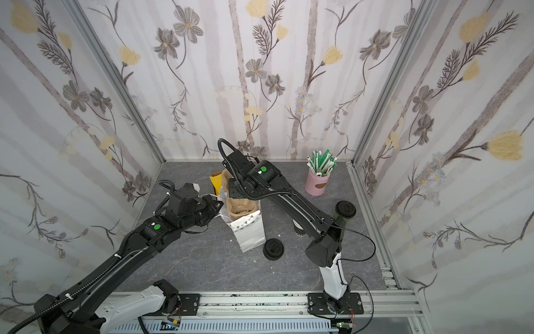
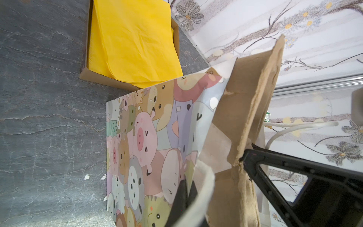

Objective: Pack a coffee takeout order
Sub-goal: Place the coffee cup in the cup tray.

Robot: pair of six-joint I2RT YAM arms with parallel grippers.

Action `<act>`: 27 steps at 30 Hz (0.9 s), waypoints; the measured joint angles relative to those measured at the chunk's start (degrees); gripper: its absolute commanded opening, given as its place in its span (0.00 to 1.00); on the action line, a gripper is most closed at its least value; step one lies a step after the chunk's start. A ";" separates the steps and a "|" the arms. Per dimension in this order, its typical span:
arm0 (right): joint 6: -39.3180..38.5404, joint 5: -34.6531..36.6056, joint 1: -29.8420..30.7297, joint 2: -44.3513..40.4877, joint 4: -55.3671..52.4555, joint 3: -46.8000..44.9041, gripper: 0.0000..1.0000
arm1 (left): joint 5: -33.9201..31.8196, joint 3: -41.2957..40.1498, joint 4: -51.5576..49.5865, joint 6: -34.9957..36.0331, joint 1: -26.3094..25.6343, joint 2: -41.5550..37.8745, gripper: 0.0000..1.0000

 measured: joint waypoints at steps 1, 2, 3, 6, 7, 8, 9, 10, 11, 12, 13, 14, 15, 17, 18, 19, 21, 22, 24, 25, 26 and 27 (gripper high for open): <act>0.00 0.00 -0.02 0.00 0.00 0.00 0.25 | 0.04 -0.02 0.00 0.00 0.00 -0.07 0.00; 0.00 0.00 0.00 0.00 0.02 0.00 0.24 | 0.04 -0.02 0.00 0.00 0.00 -0.15 0.00; 0.00 0.00 -0.02 0.00 0.07 0.00 0.24 | 0.04 -0.02 -0.02 0.00 0.00 -0.17 0.00; 0.17 -0.02 -0.09 0.00 0.79 0.00 0.24 | 0.20 -0.02 -0.02 0.00 0.00 -0.13 0.00; 0.17 -0.07 -0.09 0.00 1.16 0.00 0.24 | 0.26 -0.02 -0.02 0.00 0.00 -0.09 0.00; 0.26 -0.24 -0.11 0.00 1.66 0.00 0.24 | 0.26 -0.02 -0.02 0.00 0.00 0.00 0.00; 0.61 -0.48 -0.13 0.00 1.99 0.00 0.24 | 0.26 -0.02 -0.02 0.00 0.00 0.04 0.00; 0.61 -0.48 -0.15 0.00 2.19 0.00 0.24 | 0.26 -0.02 -0.02 0.00 0.00 0.09 0.00; 0.63 -0.63 -0.22 0.00 2.36 0.00 0.24 | 0.26 -0.02 -0.02 0.00 0.00 0.15 0.00; 0.74 -0.90 -0.26 0.00 2.56 0.00 0.24 | 0.26 -0.02 -0.02 0.00 0.00 0.22 0.00; 0.87 -1.16 -0.33 0.00 2.69 0.00 0.24 | 0.28 -0.02 -0.02 0.00 0.00 0.26 0.00; 1.03 -1.22 -0.35 0.00 2.80 0.00 0.24 | 0.37 -0.02 0.00 0.00 0.00 0.33 0.00; 1.03 -1.29 -0.42 0.00 2.93 0.00 0.24 | 0.39 -0.02 0.00 0.00 0.00 0.33 0.00; 1.03 -1.27 -0.42 0.00 3.02 0.00 0.24 | 0.39 -0.02 0.00 0.00 0.00 0.33 0.00; 1.03 -1.25 -0.42 0.00 2.99 0.00 0.24 | 0.39 -0.02 0.00 0.00 0.00 0.33 0.00; 1.01 -1.20 -0.39 0.00 2.97 0.00 0.24 | 0.39 -0.02 0.00 0.00 0.00 0.33 0.00; 0.96 -0.87 -0.26 0.00 2.73 0.00 0.24 | 0.37 -0.02 -0.02 -0.02 0.00 0.24 0.00; 0.79 -0.61 -0.07 0.00 2.54 0.00 0.24 | 0.35 -0.02 -0.02 -0.02 0.00 0.17 0.00; 0.55 -0.17 0.35 0.00 1.86 0.00 0.24 | 0.13 -0.07 -0.04 -0.04 0.00 -0.31 0.00; 0.46 0.02 0.66 0.00 1.55 0.00 0.24 | -0.04 -0.15 -0.04 -0.09 0.00 -0.55 0.00; 0.33 0.09 1.07 -0.02 1.25 0.00 0.24 | -0.31 -0.33 -0.04 -0.26 0.00 -0.87 0.00; 0.28 0.11 1.46 -0.11 1.01 0.00 0.24 | -0.57 -0.44 -0.13 -0.46 0.00 -1.14 0.00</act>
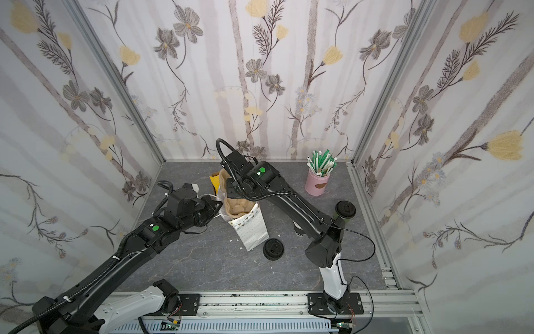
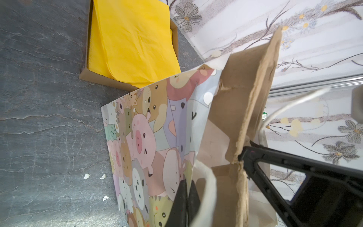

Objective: Pack a coffee takeout order
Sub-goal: Place the coffee cup in the cup tray.

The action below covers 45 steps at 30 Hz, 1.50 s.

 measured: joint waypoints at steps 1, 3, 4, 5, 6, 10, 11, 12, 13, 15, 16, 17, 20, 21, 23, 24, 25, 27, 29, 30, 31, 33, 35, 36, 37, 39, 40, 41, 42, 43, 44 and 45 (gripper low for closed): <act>-0.28 0.20 0.31 -0.11 -0.17 0.00 0.24 | -0.24 -0.07 -0.09 -0.20 0.00 -0.20 0.00; -0.33 0.37 0.92 -0.37 -0.72 0.00 0.24 | -0.94 -0.13 -0.11 -0.72 0.00 -0.63 0.00; -0.33 0.46 1.22 -0.50 -1.22 0.00 0.24 | -1.36 -0.13 -0.11 -1.05 0.00 -0.79 0.00; -0.33 0.59 1.40 -0.55 -1.62 0.02 0.24 | -1.66 -0.13 -0.09 -1.09 -0.02 -0.87 0.00; -0.33 0.83 1.55 -0.59 -1.95 0.02 0.24 | -1.95 -0.13 -0.09 -1.20 -0.02 -0.87 0.00; -0.31 1.66 2.36 -0.59 -2.97 0.02 0.24 | -2.27 -0.13 -0.09 -1.46 -0.02 -0.39 0.00; -0.31 1.77 2.60 -0.59 -3.26 0.02 0.24 | -2.27 -0.11 -0.09 -1.49 -0.02 -0.24 0.00; -0.33 1.86 2.80 -0.59 -3.63 0.02 0.24 | -2.27 -0.09 -0.09 -1.49 -0.02 -0.09 0.00; -0.33 1.90 3.04 -0.59 -4.17 0.02 0.24 | -2.29 -0.02 -0.07 -1.49 -0.02 0.04 0.00; -0.33 2.10 3.15 -0.55 -5.09 0.02 0.24 | -2.45 0.04 -0.07 -1.49 -0.02 0.22 0.00; -0.33 2.38 3.13 -0.46 -5.35 0.02 0.24 | -2.54 0.09 -0.04 -1.49 -0.02 0.31 0.00; -0.33 2.54 3.06 -0.28 -5.53 0.02 0.24 | -2.64 0.09 -0.04 -1.49 -0.02 0.35 0.00; -0.33 2.89 2.93 0.52 -6.29 0.02 0.24 | -2.75 0.11 -0.07 -1.49 -0.02 0.48 0.00; -0.35 2.89 2.89 0.79 -6.62 0.02 0.24 | -2.91 0.11 -0.07 -1.49 0.00 0.50 0.00; -0.35 2.89 2.73 1.01 -7.19 0.02 0.24 | -3.10 0.20 -0.07 -1.46 0.00 0.50 0.00; -0.35 2.89 2.67 1.07 -7.37 0.02 0.24 | -3.13 0.20 -0.07 -1.46 0.02 0.44 0.00; -0.35 2.89 2.56 1.07 -7.50 0.02 0.24 | -3.19 0.20 -0.09 -1.46 0.04 0.42 0.00; -0.35 2.89 2.23 1.18 -7.56 0.02 0.24 | -3.50 0.20 -0.11 -1.49 0.04 0.22 0.00; -0.33 2.89 2.01 1.60 -7.56 0.02 0.24 | -3.72 0.20 -0.09 -1.49 0.04 0.07 0.00; -0.33 2.89 1.97 1.86 -7.50 0.02 0.24 | -3.76 0.20 -0.11 -1.49 0.04 0.07 0.00; -0.33 2.84 1.97 2.23 -7.43 0.02 0.24 | -3.80 0.20 -0.11 -1.51 0.04 0.07 0.00; -0.33 2.43 2.12 2.80 -7.41 0.02 0.24 | -3.91 0.17 -0.11 -1.53 0.07 0.04 0.00; -0.31 2.29 2.47 3.19 -7.34 0.02 0.24 | -3.93 0.13 -0.09 -1.57 0.11 0.04 0.00; -0.31 2.19 2.64 3.30 -7.34 0.02 0.24 | -3.93 0.07 -0.11 -1.66 0.11 0.04 0.00; -0.31 2.14 2.71 3.48 -7.32 0.02 0.24 | -3.96 0.00 -0.09 -1.75 0.11 0.04 0.00; -0.31 1.79 3.02 3.80 -7.23 0.02 0.24 | -4.00 -0.07 -0.09 -1.95 0.11 0.04 0.00; -0.31 1.81 3.06 4.02 -7.13 0.02 0.24 | -4.09 -0.09 -0.09 -1.99 0.11 0.04 0.00; -0.31 1.79 3.13 4.28 -7.02 0.02 0.24 | -4.17 -0.13 -0.11 -2.12 0.11 0.00 0.00; -0.31 1.81 3.17 4.48 -6.99 0.02 0.24 | -4.20 -0.15 -0.11 -2.16 0.15 -0.04 0.00; -0.28 1.86 3.21 4.70 -6.97 0.02 0.24 | -4.22 -0.17 -0.11 -2.16 0.15 -0.11 0.00; -0.28 1.84 3.30 4.92 -6.91 0.02 0.24 | -4.31 -0.24 -0.11 -2.19 0.20 -0.24 0.00; -0.28 1.84 3.39 5.07 -6.84 0.02 0.24 | -4.37 -0.24 -0.17 -2.25 0.22 -0.33 0.00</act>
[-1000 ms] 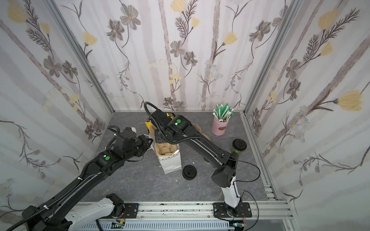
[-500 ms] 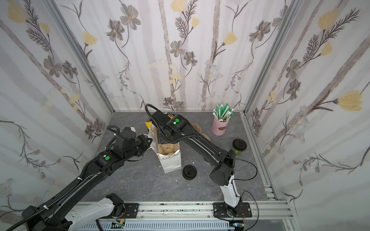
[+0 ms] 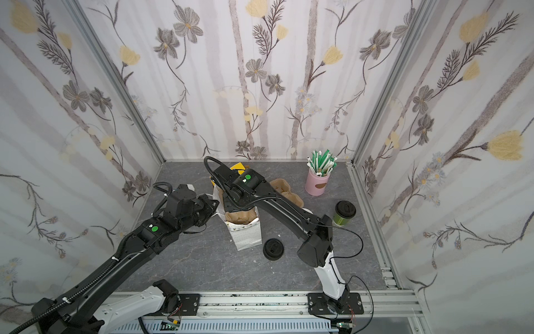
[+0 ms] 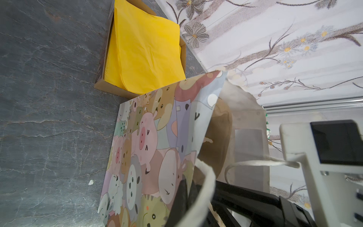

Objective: Pack a coffee takeout order
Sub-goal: Place the coffee cup in the cup tray.

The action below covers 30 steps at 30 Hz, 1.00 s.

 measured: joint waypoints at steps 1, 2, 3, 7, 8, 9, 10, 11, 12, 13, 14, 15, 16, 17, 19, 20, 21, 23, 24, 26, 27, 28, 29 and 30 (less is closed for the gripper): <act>0.00 0.00 0.07 0.22 0.09 0.00 0.24 | -0.02 0.00 -0.07 -0.15 0.09 -0.11 0.00; 0.00 -0.02 0.11 0.42 0.09 0.00 0.23 | -0.11 -0.02 -0.17 -0.15 0.11 -0.20 0.00; 0.00 -0.02 0.11 0.57 0.07 0.00 0.23 | -0.17 -0.07 -0.20 -0.20 0.15 -0.28 0.00; -0.04 -0.02 0.11 1.55 0.09 0.00 0.23 | -0.22 -0.50 -0.28 -0.50 0.48 -0.74 0.00; -0.04 -0.02 0.13 1.75 0.09 0.00 0.23 | -0.24 -0.55 -0.31 -0.57 0.48 -0.85 0.00; -0.07 -0.02 0.13 1.88 0.07 0.00 0.23 | -0.20 -0.57 -0.28 -0.59 0.48 -0.90 0.00; -0.07 0.00 0.13 2.01 0.07 0.00 0.23 | -0.20 -0.61 -0.26 -0.68 0.48 -0.98 0.00; -0.09 0.00 0.13 2.23 0.07 0.00 0.23 | -0.20 -0.68 -0.28 -0.72 0.57 -1.07 0.00; -0.09 0.00 0.13 2.36 0.11 -0.04 0.23 | -0.22 -0.76 -0.28 -0.72 0.59 -1.20 0.00; -0.11 -0.02 0.13 2.60 0.13 -0.20 0.23 | -0.20 -0.94 -0.26 -0.76 0.59 -1.36 0.00; -0.22 -0.04 0.13 2.75 0.20 -0.48 0.23 | -0.17 -1.07 -0.26 -0.79 0.59 -1.51 0.00; -0.57 -0.04 0.11 2.82 0.33 -0.85 0.23 | -0.17 -1.09 -0.26 -0.81 0.59 -1.60 0.00; -0.50 -0.11 0.09 2.82 0.50 -1.38 0.23 | -0.17 -1.14 -0.22 -0.85 0.59 -1.60 0.00; -0.52 -0.39 0.07 2.82 0.66 -1.86 0.23 | -0.17 -1.16 -0.15 -0.92 0.66 -1.60 0.00; -0.52 -0.70 0.04 2.95 0.83 -2.56 0.23 | 0.00 -1.20 -0.15 -0.98 0.66 -1.66 0.00; -0.52 -0.85 0.04 3.02 1.05 -2.93 0.23 | 0.04 -1.22 -0.15 -1.16 0.70 -1.75 0.00; -0.55 -1.05 0.04 3.08 1.14 -3.13 0.23 | 0.07 -1.22 -0.15 -1.36 0.70 -1.84 0.00; -0.52 -1.09 -0.07 3.17 1.44 -3.80 0.23 | 0.15 -1.25 -0.13 -1.68 0.70 -2.01 0.00; -0.55 -1.11 -0.11 3.19 1.68 -4.15 0.23 | 0.24 -1.29 -0.13 -1.79 0.70 -2.05 0.00; -0.55 -1.16 -0.31 3.32 1.95 -4.70 0.23 | 0.31 -1.49 -0.13 -2.03 0.70 -2.23 0.00; -0.55 -1.33 -0.39 3.37 2.03 -4.81 0.23 | 0.28 -1.62 -0.13 -2.10 0.70 -2.34 0.00; -0.55 -1.60 -0.44 3.41 2.03 -4.81 0.23 | 0.31 -1.79 -0.13 -2.29 0.70 -2.49 0.00; -0.55 -1.70 -0.50 3.43 2.08 -4.83 0.23 | 0.33 -1.97 -0.13 -2.56 0.70 -2.75 0.00; -0.59 -1.79 -0.61 3.48 2.10 -4.83 0.23 | 0.31 -2.16 -0.13 -2.97 0.70 -3.02 0.00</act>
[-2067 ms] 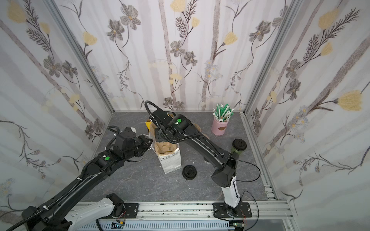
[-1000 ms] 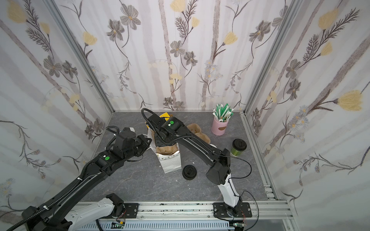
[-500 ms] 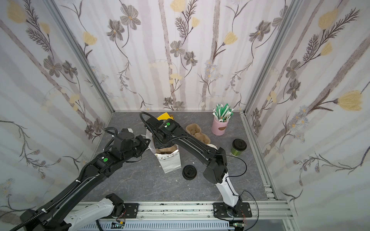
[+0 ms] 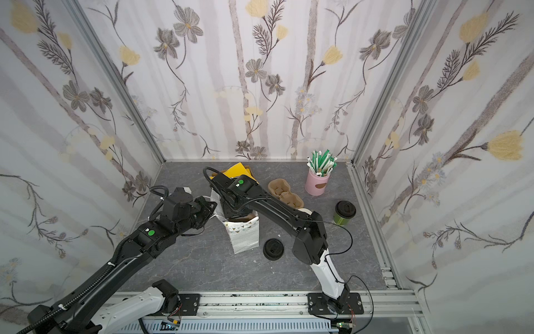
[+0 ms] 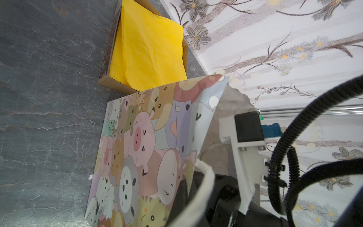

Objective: Pack a coffee takeout order
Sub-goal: Place the coffee cup in the cup tray.

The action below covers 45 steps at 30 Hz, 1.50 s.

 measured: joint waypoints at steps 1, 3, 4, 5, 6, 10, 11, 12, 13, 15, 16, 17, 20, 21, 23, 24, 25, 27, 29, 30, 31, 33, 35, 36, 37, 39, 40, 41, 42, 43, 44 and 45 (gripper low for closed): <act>-0.33 -0.02 -0.13 0.02 0.00 0.00 0.22 | 0.00 -0.26 0.07 -0.39 0.00 -0.28 0.00; -0.35 -0.11 -0.22 0.13 -0.04 0.00 0.22 | -0.02 -0.81 0.07 -0.90 0.00 -0.76 0.00; -0.44 -0.11 -0.31 0.22 -0.09 0.00 0.22 | -0.02 -1.09 0.13 -1.27 0.00 -1.05 0.00; -0.92 -0.11 -0.35 0.24 -0.11 -0.02 0.22 | -0.04 -1.33 0.13 -1.68 0.00 -1.33 0.00; -1.25 -0.09 -0.35 0.24 -0.13 -0.11 0.22 | -0.04 -1.51 0.20 -1.95 0.00 -1.51 0.00; -1.95 -0.07 -0.26 0.24 -0.15 -0.70 0.22 | -0.04 -1.75 0.26 -3.06 -0.02 -1.73 0.00; -1.97 -0.07 -0.13 0.24 -0.15 -0.72 0.22 | -0.04 -1.95 0.33 -3.37 -0.02 -1.84 0.00; -2.12 -0.07 -0.07 0.24 -0.15 -0.72 0.22 | -0.07 -2.16 0.31 -3.56 -0.02 -1.97 0.00; -2.21 0.09 0.07 0.24 -0.15 -0.72 0.22 | -0.09 -2.34 0.28 -3.80 -0.02 -2.12 0.00; -2.56 0.31 0.31 0.39 -0.20 -0.87 0.22 | -0.11 -2.36 0.31 -4.26 -0.02 -2.36 0.00; -2.80 0.33 0.35 0.61 -0.26 -0.96 0.22 | -0.11 -2.36 0.28 -4.57 -0.02 -2.45 0.00; -3.10 0.31 0.48 0.83 -0.28 -1.07 0.21 | -0.11 -2.36 0.28 -4.81 -0.02 -2.49 0.00; -3.39 0.28 0.44 1.33 -0.24 -1.20 0.21 | -0.20 -2.36 0.24 -5.31 -0.02 -2.82 0.00; -3.43 0.26 0.44 1.44 -0.15 -1.20 0.21 | -0.31 -2.36 0.22 -5.44 -0.09 -2.99 0.00; -3.67 0.20 0.35 1.86 -0.09 -1.20 0.22 | -0.37 -2.36 0.15 -5.57 -0.09 -3.32 0.00; -4.02 0.09 0.35 2.10 -0.09 -1.25 0.21 | -0.46 -2.36 0.13 -5.68 -0.11 -3.41 0.00; -4.02 -0.04 0.39 2.32 0.00 -1.46 0.21 | -0.52 -2.34 0.00 -5.70 -0.13 -3.52 0.00; -4.04 -0.15 0.55 2.47 0.24 -2.29 0.22 | -0.57 -2.34 -0.31 -5.77 -0.13 -3.76 0.00; -4.39 -0.26 0.61 2.47 0.72 -3.39 0.22 | -0.72 -2.34 -0.57 -5.95 -0.11 -3.96 0.00; -4.42 -0.39 0.63 2.47 0.94 -3.91 0.21 | -0.72 -2.34 -0.70 -5.95 -0.11 -4.00 0.00; -4.42 -0.66 0.63 2.47 1.18 -4.50 0.22 | -0.72 -2.34 -0.92 -5.95 -0.13 -4.04 0.00; -4.42 -0.74 0.61 2.43 1.77 -5.75 0.21 | -0.72 -2.49 -1.07 -6.01 -0.13 -4.22 0.00; -4.44 -0.90 0.61 2.36 2.71 -7.10 0.21 | -0.74 -2.95 -1.11 -6.40 -0.13 -4.61 0.00; -4.44 -1.33 0.61 2.27 3.19 -7.78 0.21 | -0.74 -3.15 -1.11 -6.54 -0.13 -4.76 0.00; -4.44 -1.99 0.61 2.14 3.61 -8.48 0.21 | -0.74 -3.30 -1.11 -6.67 -0.13 -4.92 0.00; -4.39 -2.12 0.61 1.84 4.33 -9.53 0.21 | -0.72 -3.58 -1.09 -6.84 -0.13 -5.16 0.00; -4.39 -2.49 0.63 1.70 4.72 -9.86 0.22 | -0.72 -3.76 -1.05 -7.04 -0.13 -5.27 0.00; -4.37 -3.19 0.63 1.62 5.07 -10.05 0.21 | -0.74 -3.96 -1.05 -7.23 -0.13 -5.35 0.00; -4.35 -3.37 0.63 1.57 5.46 -10.23 0.21 | -0.74 -4.09 -1.07 -7.48 -0.13 -5.44 0.00; -4.28 -3.34 0.63 1.55 5.64 -10.40 0.21 | -0.76 -4.17 -1.07 -7.72 -0.13 -5.46 0.00; -4.15 -3.37 0.68 1.55 5.73 -10.51 0.22 | -0.74 -4.24 -1.01 -7.85 -0.13 -5.51 0.00; -4.02 -3.41 0.68 1.55 5.92 -10.60 0.22 | -0.76 -4.26 -1.03 -7.89 -0.13 -5.53 0.00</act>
